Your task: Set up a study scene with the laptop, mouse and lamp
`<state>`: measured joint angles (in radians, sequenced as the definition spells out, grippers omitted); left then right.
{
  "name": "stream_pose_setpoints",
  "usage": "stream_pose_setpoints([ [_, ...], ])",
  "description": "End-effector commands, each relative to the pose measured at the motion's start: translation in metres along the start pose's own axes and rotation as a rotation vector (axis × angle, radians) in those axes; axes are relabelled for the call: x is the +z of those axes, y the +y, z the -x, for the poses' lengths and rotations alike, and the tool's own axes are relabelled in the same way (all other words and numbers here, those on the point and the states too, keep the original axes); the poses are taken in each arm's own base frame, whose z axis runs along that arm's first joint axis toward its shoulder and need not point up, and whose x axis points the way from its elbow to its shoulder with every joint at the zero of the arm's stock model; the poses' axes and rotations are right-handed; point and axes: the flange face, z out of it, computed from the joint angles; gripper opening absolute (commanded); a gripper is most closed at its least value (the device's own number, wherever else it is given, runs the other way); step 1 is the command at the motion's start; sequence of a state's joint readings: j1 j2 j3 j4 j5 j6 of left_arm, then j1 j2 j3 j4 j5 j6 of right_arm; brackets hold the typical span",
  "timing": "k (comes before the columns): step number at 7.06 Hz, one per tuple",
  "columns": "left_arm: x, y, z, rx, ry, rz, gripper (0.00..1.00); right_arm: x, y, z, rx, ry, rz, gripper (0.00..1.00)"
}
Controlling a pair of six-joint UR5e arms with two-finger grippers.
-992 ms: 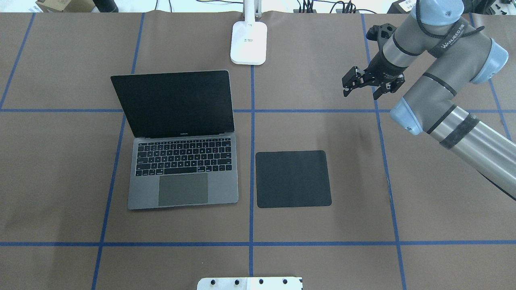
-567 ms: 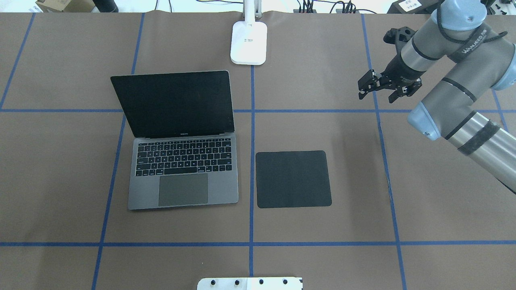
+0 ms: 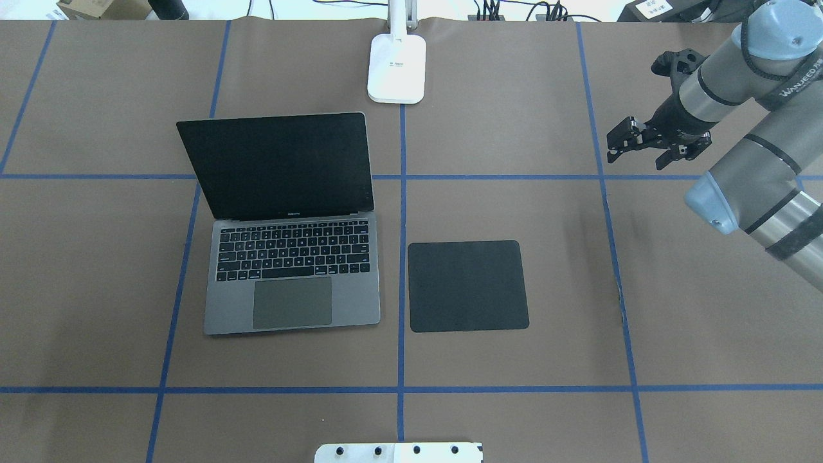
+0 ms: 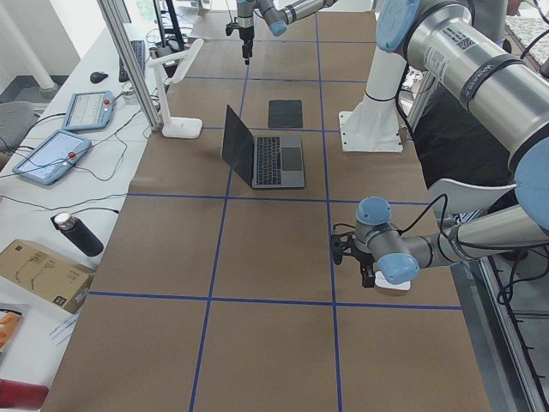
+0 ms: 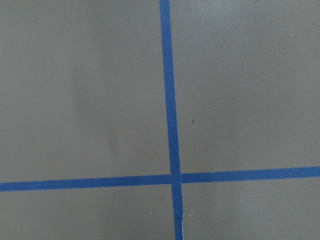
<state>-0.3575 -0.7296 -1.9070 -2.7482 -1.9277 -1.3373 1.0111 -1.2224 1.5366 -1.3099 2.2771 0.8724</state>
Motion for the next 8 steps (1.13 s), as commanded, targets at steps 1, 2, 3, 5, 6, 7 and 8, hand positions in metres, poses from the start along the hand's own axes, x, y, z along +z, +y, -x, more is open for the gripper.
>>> stream_pose_setpoints([
  [1, 0.015, 0.016, -0.014, 0.039, -0.014, 0.077, 1.0, -0.001, 0.0, -0.001, -0.003, 0.012, -0.017, 0.99],
  [2, 0.025, 0.028, -0.022, 0.076, -0.029, 0.135, 1.0, 0.0, 0.0, -0.002, -0.002, 0.015, -0.019, 0.99],
  [3, 0.034, 0.037, -0.03, 0.093, -0.042, 0.158, 1.0, 0.001, 0.0, -0.003, -0.002, 0.025, -0.027, 0.99],
  [5, 0.053, 0.061, -0.048, 0.119, -0.064, 0.19, 1.0, 0.002, 0.0, -0.003, -0.001, 0.026, -0.027, 0.99],
  [6, 0.054, 0.065, -0.05, 0.139, -0.059, 0.202, 1.0, 0.005, 0.002, -0.005, 0.001, 0.03, -0.022, 0.99],
  [7, 0.055, 0.066, -0.049, 0.142, -0.062, 0.205, 1.0, 0.005, 0.002, -0.005, 0.0, 0.031, -0.022, 0.99],
  [8, 0.057, 0.064, -0.041, 0.142, -0.077, 0.202, 1.0, 0.008, 0.004, -0.002, -0.006, 0.037, -0.024, 0.99],
])
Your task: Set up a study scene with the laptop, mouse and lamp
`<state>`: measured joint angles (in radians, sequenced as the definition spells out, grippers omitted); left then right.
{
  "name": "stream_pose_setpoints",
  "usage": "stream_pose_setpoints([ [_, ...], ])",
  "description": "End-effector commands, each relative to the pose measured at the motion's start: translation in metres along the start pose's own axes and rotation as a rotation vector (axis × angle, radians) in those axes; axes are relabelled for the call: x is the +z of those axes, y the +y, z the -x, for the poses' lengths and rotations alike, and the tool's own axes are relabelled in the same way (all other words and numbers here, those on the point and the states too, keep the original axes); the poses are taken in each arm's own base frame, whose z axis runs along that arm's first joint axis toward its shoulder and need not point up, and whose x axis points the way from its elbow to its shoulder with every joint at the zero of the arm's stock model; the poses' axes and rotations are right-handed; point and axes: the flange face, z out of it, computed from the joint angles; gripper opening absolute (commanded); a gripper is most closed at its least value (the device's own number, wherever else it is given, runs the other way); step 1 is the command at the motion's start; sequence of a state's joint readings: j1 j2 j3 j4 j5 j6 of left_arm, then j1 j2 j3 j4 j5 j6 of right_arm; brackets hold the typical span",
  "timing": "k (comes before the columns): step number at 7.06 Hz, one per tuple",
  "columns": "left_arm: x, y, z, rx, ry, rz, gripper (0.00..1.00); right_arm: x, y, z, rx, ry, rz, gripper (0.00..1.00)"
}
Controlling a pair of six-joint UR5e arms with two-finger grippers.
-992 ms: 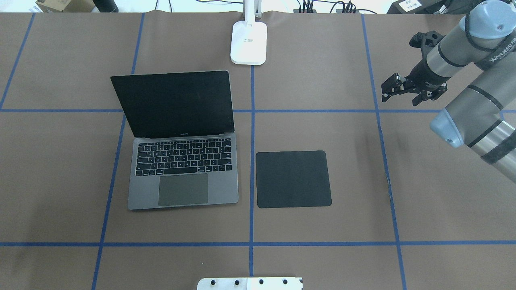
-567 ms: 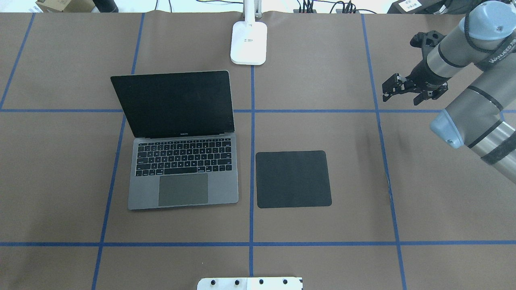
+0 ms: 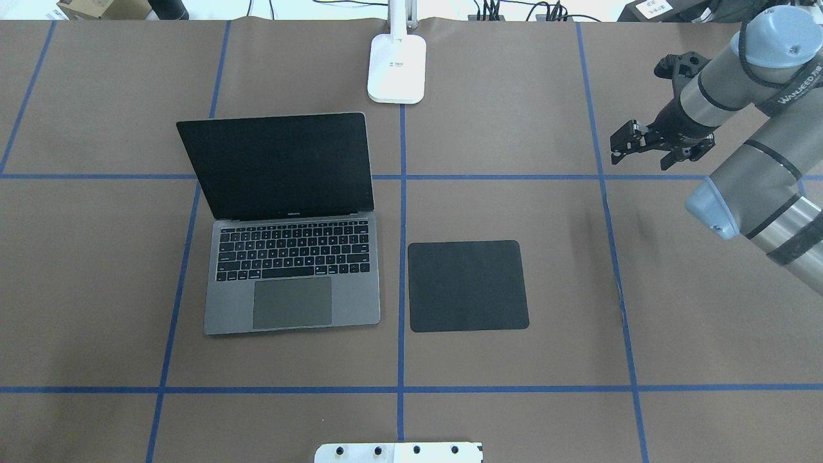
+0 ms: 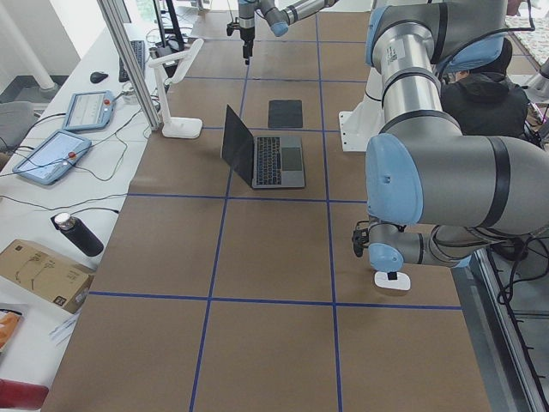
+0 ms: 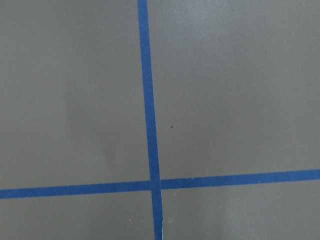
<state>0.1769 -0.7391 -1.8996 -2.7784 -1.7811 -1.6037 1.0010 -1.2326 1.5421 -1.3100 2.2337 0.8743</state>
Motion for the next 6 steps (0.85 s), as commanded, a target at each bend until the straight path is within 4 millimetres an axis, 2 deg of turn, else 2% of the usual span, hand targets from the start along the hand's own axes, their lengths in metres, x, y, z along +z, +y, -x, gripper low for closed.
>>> stream_pose_setpoints([
  [1, 0.006, -0.001, 0.014, 0.001, -0.029, 0.001, 1.0, 0.007, 0.005, 0.006, -0.007, 0.011, -0.001, 0.99],
  [3, 0.014, -0.003, 0.045, 0.012, 0.0, 0.003, 1.0, 0.01, 0.006, 0.008, -0.009, 0.017, -0.002, 0.99],
  [6, 0.02, -0.002, 0.031, 0.023, 0.027, 0.01, 1.0, 0.01, 0.005, 0.007, -0.009, 0.025, -0.013, 0.99],
])
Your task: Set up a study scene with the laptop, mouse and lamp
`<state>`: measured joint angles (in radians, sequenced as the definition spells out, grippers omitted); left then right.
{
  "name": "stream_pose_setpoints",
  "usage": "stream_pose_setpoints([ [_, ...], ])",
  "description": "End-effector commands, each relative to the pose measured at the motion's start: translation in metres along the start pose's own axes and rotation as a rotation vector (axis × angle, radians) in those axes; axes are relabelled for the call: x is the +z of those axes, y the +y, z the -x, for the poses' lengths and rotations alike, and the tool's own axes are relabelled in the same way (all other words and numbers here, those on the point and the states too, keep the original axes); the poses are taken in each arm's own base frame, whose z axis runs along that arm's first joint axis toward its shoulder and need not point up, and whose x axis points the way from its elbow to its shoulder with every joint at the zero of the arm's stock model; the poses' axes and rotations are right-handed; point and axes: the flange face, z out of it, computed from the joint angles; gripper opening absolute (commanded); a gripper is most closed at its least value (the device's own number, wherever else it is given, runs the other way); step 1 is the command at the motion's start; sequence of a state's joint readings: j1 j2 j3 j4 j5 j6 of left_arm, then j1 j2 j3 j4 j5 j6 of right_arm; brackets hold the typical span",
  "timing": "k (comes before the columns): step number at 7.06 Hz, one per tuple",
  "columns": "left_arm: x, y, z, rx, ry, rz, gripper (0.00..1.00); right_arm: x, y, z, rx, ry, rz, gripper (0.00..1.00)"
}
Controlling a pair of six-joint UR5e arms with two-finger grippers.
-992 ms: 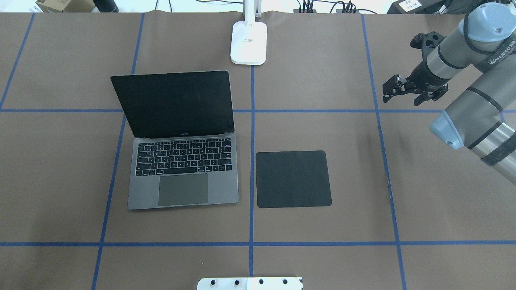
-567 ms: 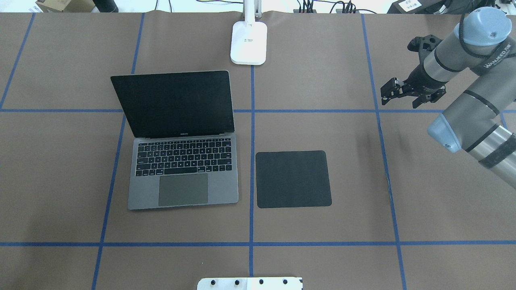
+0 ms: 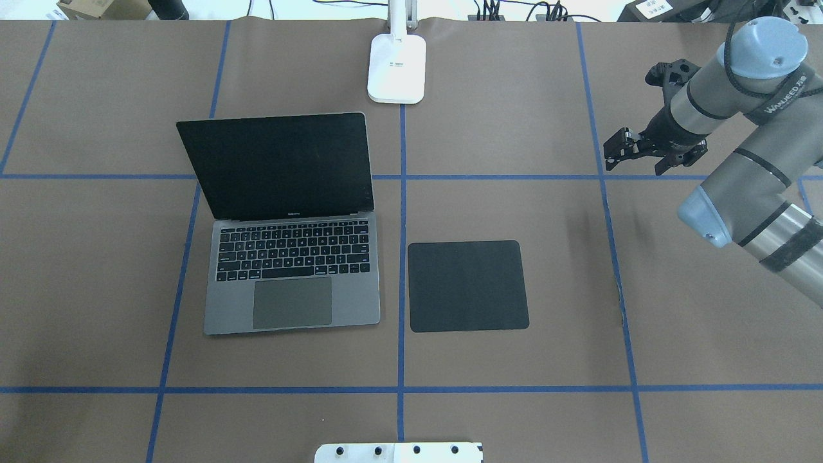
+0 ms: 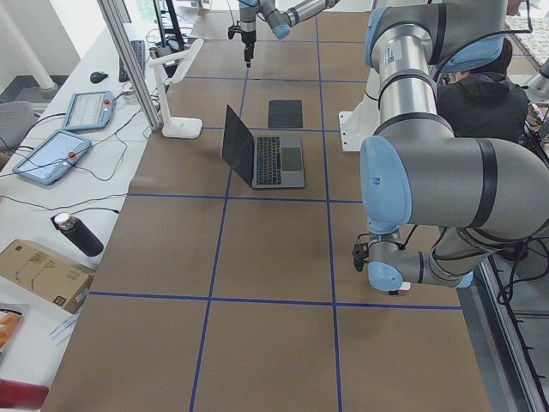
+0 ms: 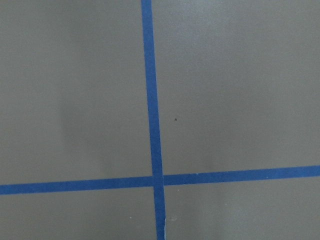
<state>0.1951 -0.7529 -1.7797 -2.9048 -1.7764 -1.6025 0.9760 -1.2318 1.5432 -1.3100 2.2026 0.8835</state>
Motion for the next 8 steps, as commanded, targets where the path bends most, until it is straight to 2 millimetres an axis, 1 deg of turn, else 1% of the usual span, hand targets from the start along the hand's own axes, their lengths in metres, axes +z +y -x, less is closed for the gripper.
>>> stream_pose_setpoints([
  [1, 0.005, 0.001, -0.007, 0.011, 0.012, 0.006, 1.0, 0.001, 0.0, 0.001, -0.002, 0.006, -0.004, 0.99],
  [4, 0.009, 0.003, -0.005, 0.021, -0.001, 0.016, 1.0, 0.003, 0.002, 0.002, -0.005, 0.006, -0.001, 0.99],
  [6, 0.02, 0.003, -0.009, 0.026, 0.002, 0.021, 1.0, 0.002, 0.002, 0.005, -0.007, 0.003, -0.003, 0.99],
  [8, 0.021, 0.003, -0.008, 0.028, -0.001, 0.023, 1.0, 0.002, 0.003, 0.004, -0.007, 0.003, -0.003, 0.99],
])
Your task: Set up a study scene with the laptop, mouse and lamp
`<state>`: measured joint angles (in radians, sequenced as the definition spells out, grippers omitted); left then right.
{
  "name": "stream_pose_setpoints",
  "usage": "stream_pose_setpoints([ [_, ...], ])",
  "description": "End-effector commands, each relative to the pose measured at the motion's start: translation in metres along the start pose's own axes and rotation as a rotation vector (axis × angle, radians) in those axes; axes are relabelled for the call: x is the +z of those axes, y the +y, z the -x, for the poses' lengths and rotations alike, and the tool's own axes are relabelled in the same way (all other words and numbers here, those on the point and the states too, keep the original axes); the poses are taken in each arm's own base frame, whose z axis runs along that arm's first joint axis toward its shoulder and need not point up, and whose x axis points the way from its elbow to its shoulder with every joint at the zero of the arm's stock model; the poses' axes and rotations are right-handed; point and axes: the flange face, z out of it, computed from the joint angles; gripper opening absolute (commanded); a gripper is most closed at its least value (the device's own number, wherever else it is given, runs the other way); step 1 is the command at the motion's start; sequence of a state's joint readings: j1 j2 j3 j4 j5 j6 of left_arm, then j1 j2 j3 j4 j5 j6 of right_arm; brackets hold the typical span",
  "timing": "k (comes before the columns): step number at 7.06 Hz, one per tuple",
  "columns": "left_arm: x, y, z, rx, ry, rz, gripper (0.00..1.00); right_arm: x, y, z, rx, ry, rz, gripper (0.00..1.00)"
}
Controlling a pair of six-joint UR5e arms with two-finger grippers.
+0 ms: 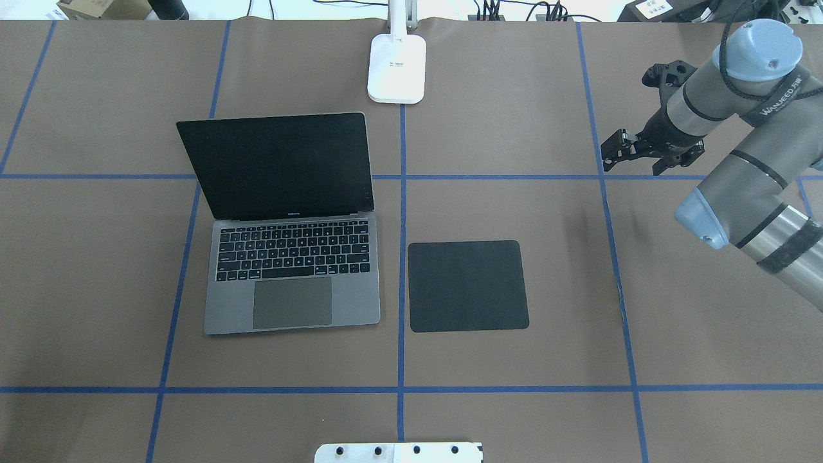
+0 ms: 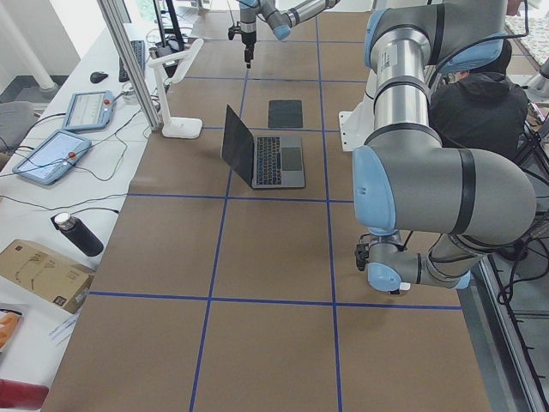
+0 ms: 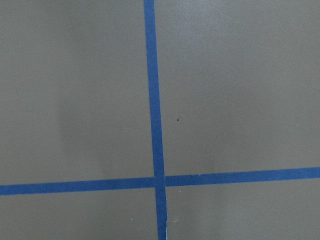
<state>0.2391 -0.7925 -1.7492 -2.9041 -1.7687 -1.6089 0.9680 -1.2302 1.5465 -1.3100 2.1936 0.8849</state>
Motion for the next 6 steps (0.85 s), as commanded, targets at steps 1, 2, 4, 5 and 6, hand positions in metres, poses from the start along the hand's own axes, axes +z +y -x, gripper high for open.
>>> stream_pose_setpoints([
  [1, 0.0022, -0.0003, 0.0027, 0.0, -0.006, 0.001, 1.0, 0.0012, 0.0015, 0.0006, -0.002, 0.0, 0.002, 0.99],
  [2, 0.0021, -0.0002, 0.0026, -0.001, -0.005, 0.001, 1.0, 0.0013, 0.0022, 0.0016, -0.004, -0.001, 0.003, 0.99],
  [4, 0.0032, 0.001, 0.0027, 0.004, -0.008, 0.007, 0.99, 0.0019, 0.0027, 0.0022, -0.005, -0.001, 0.004, 0.99],
  [5, 0.0041, 0.0011, -0.0005, 0.003, -0.002, 0.007, 0.85, 0.0013, 0.0029, 0.0027, -0.006, -0.002, 0.003, 0.99],
  [6, 0.0051, 0.0011, -0.0028, 0.003, 0.002, 0.009, 0.67, 0.0013, 0.0036, 0.0037, -0.008, -0.002, 0.003, 0.99],
])
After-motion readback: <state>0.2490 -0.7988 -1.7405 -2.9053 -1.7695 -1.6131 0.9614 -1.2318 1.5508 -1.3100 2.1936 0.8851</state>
